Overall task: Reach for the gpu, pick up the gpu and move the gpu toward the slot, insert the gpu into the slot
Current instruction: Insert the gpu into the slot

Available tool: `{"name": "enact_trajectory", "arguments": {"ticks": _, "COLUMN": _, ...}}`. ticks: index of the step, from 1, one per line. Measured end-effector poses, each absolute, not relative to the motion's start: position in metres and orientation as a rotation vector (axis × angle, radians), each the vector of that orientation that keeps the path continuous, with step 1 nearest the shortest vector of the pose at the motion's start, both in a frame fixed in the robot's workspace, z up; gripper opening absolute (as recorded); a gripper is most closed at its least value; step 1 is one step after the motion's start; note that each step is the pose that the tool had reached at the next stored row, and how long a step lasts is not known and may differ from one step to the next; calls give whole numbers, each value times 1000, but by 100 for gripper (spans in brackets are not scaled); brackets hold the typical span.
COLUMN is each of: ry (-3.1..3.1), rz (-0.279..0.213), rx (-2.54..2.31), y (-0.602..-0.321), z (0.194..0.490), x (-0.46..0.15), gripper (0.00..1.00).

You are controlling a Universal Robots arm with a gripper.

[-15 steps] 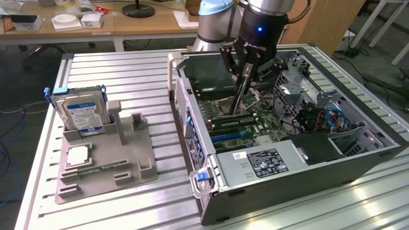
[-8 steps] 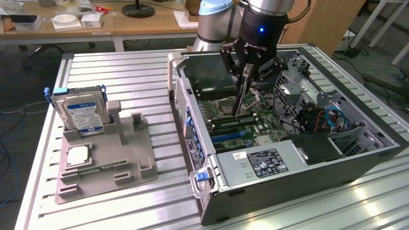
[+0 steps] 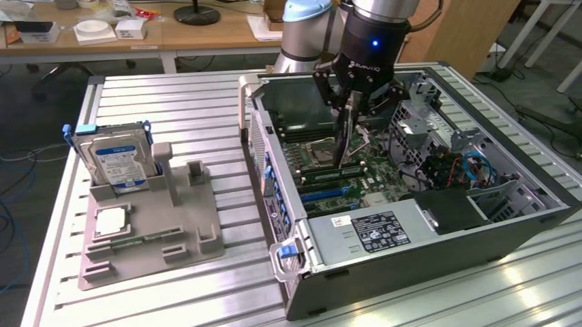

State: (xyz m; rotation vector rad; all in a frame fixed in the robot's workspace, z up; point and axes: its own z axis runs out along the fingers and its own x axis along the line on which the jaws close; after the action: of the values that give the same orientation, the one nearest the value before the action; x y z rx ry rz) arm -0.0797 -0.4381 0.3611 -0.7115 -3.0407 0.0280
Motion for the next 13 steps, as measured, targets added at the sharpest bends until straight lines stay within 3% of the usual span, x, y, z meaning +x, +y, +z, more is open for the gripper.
{"name": "enact_trajectory", "arguments": {"ticks": 13, "ry": -3085, "rz": 30, "rx": -490, "y": -438, "z": 361, "x": -80, "gripper": 26}}
